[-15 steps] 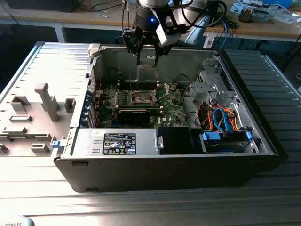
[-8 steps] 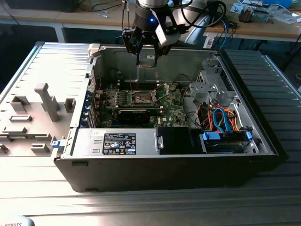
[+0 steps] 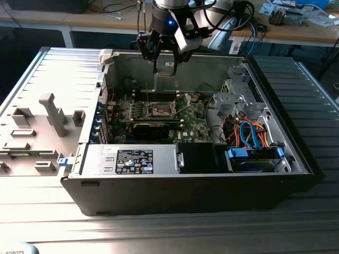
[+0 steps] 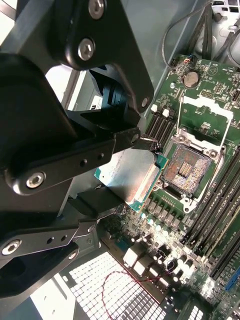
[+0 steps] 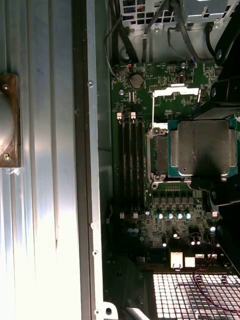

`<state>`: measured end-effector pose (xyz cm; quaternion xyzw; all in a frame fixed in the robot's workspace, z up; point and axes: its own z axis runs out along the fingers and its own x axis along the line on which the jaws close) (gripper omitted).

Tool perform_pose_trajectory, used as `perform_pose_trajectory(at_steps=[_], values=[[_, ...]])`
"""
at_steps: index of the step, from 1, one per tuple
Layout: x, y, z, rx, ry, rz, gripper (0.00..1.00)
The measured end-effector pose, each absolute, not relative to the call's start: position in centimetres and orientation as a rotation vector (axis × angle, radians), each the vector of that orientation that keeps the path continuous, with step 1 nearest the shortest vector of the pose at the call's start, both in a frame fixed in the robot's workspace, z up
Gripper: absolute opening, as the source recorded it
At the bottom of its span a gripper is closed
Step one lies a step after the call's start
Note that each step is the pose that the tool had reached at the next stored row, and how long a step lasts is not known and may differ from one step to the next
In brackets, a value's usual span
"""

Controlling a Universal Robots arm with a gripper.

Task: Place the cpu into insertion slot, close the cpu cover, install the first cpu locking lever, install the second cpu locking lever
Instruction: 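Place the cpu into insertion slot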

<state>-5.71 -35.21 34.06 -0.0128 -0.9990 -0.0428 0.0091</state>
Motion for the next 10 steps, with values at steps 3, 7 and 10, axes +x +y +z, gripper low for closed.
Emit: perform_pose_trajectory(at_steps=[3,7,10], values=[[-5.73,-35.21,34.05,-0.04,-3.12,-0.134,0.54],[-5.77,-35.2,34.01,-0.04,-3.12,-0.134,0.54],[-6.02,-35.21,33.93,-0.04,-3.12,-0.134,0.54]])
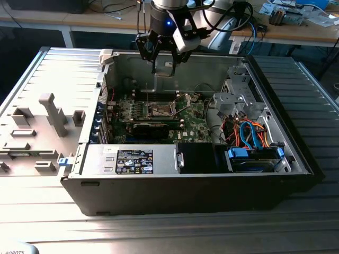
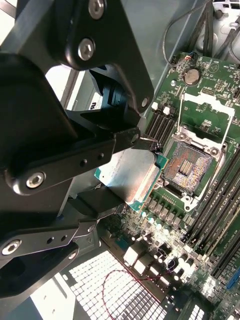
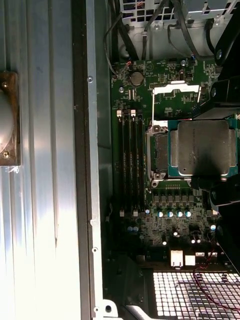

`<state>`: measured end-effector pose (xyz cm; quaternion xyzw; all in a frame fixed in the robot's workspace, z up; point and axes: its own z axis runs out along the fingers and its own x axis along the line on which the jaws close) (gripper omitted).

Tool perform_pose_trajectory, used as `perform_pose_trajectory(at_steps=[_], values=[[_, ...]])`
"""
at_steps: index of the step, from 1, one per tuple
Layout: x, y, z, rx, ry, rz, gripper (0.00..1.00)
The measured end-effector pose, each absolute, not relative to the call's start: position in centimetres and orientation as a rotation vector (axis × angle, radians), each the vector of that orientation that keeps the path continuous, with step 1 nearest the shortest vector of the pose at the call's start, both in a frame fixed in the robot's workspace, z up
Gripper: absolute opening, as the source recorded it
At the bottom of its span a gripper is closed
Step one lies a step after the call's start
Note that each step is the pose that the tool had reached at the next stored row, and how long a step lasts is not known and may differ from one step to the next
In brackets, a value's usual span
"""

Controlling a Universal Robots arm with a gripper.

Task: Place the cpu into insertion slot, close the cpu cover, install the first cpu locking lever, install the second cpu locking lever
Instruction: 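Place the cpu into insertion slot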

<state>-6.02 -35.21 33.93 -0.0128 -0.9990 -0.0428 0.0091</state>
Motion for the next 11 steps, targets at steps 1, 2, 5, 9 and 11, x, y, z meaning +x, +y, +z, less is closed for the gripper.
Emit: perform_pose_trajectory(at_steps=[1,2,5,9,11], values=[[-6.03,-35.21,33.93,-0.04,-3.12,-0.134,0.54],[-6.05,-35.2,33.93,-0.04,-3.12,-0.134,0.54],[-6.09,-35.19,33.86,-0.04,-3.12,-0.134,0.54],[-6.1,-35.09,33.65,-0.04,-3.121,-0.128,0.54],[-6.11,-35.04,33.6,-0.037,-3.121,-0.123,0.54]])
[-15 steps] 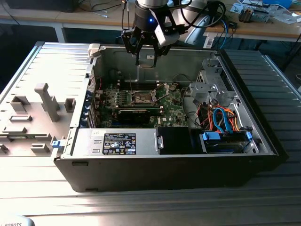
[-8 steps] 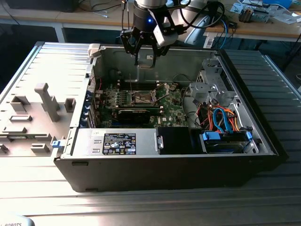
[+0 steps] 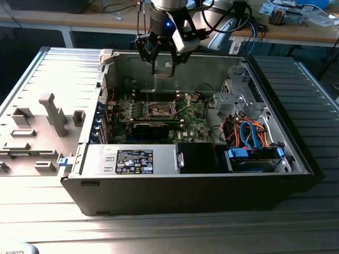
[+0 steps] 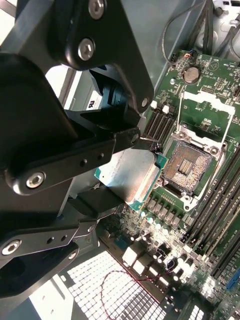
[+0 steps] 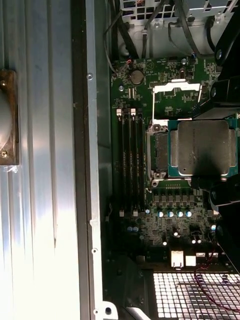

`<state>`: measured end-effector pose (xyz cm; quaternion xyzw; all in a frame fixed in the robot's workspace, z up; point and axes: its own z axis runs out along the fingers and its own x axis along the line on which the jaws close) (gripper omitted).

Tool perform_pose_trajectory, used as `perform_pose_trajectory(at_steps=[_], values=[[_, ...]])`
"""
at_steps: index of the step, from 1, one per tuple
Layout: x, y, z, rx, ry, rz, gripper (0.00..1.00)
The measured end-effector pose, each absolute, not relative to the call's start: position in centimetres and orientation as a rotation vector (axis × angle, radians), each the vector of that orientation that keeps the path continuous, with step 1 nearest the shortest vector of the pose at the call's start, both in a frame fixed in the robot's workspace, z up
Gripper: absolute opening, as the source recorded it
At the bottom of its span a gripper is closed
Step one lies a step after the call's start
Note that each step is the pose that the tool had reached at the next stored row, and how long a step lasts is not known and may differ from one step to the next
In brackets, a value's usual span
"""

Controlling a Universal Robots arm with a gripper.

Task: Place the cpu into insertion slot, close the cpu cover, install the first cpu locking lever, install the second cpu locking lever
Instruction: 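Place the cpu into insertion slot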

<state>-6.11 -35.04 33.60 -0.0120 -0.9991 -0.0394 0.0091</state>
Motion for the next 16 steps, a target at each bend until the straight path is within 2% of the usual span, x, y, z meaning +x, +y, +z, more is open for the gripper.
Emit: perform_pose_trajectory(at_steps=[12,16], values=[[-6.1,-35.0,33.2,-0.028,-3.121,-0.111,0.54],[-6.1,-35.0,32.0,-0.028,-3.121,-0.111,0.54]])
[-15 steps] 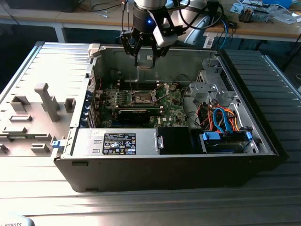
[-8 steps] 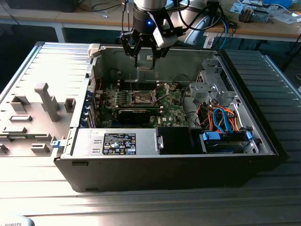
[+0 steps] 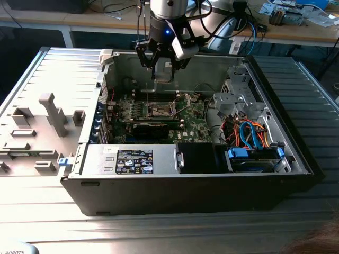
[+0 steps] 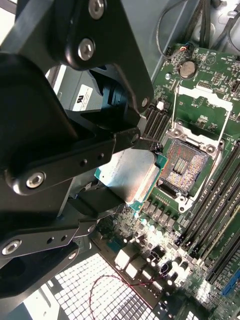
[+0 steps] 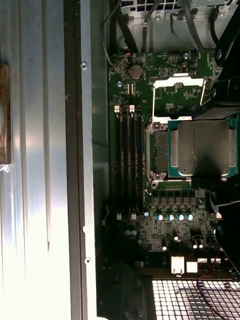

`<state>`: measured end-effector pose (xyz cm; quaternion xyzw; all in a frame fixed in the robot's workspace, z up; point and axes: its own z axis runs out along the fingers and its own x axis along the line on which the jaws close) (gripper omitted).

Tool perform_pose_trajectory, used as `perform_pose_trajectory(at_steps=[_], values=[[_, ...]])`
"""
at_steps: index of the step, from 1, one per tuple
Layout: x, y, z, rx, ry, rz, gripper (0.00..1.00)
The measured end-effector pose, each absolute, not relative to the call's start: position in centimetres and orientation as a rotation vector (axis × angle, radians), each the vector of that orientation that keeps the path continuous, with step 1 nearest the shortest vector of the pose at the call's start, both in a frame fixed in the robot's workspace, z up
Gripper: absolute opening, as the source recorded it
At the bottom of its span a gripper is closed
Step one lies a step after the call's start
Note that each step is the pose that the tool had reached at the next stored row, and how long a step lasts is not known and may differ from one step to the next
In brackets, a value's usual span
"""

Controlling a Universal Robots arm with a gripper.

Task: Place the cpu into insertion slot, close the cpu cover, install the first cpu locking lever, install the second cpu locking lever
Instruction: 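Place the cpu into insertion slot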

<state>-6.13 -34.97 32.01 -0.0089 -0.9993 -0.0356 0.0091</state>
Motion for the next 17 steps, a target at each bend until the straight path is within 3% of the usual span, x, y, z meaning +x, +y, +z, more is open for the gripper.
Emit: perform_pose_trajectory(at_steps=[17], values=[[-6.1,-35.0,30.7,-0.028,-3.121,-0.111,0.54]])
